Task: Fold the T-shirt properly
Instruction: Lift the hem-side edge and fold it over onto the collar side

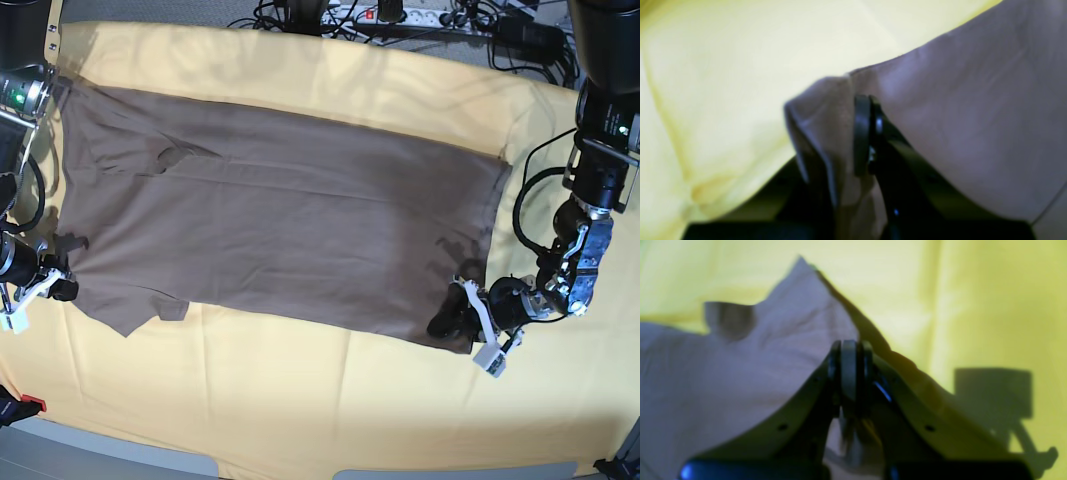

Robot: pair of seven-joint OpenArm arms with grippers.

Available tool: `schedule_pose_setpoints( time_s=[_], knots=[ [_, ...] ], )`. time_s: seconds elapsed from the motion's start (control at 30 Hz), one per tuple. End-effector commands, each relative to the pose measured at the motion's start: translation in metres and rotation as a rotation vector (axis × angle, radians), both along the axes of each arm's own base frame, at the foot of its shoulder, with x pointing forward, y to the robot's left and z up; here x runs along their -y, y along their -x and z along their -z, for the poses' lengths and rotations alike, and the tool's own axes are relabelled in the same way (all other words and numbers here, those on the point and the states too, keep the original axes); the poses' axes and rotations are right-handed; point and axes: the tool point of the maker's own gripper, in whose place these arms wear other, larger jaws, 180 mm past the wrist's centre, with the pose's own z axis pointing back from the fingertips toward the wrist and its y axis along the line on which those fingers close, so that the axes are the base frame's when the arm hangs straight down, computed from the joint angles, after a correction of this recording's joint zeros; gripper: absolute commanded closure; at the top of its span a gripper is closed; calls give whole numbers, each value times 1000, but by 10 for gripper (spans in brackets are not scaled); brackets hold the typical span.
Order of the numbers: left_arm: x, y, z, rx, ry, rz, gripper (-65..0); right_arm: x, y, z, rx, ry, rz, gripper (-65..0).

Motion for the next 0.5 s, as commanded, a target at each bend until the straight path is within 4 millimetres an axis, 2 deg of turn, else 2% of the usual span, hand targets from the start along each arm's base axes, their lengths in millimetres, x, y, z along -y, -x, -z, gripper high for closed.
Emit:
schedule_pose_setpoints(
  time_s=[0.0,0.17,0.33,0.47],
  knots=[
    [-4,-7,-21,41,23,-3,0,8,-8,-23,58,11,-2,0],
    [10,16,-8,-28,-5,61,0,13,10,-20,49,67,-30,0],
    [16,34,-14,-1,-25,119,0,10,29,-25,58,159,-92,0],
    [7,46,-24,28,-64,148,0,15,47,-23,36,217,-122,0]
  ],
)
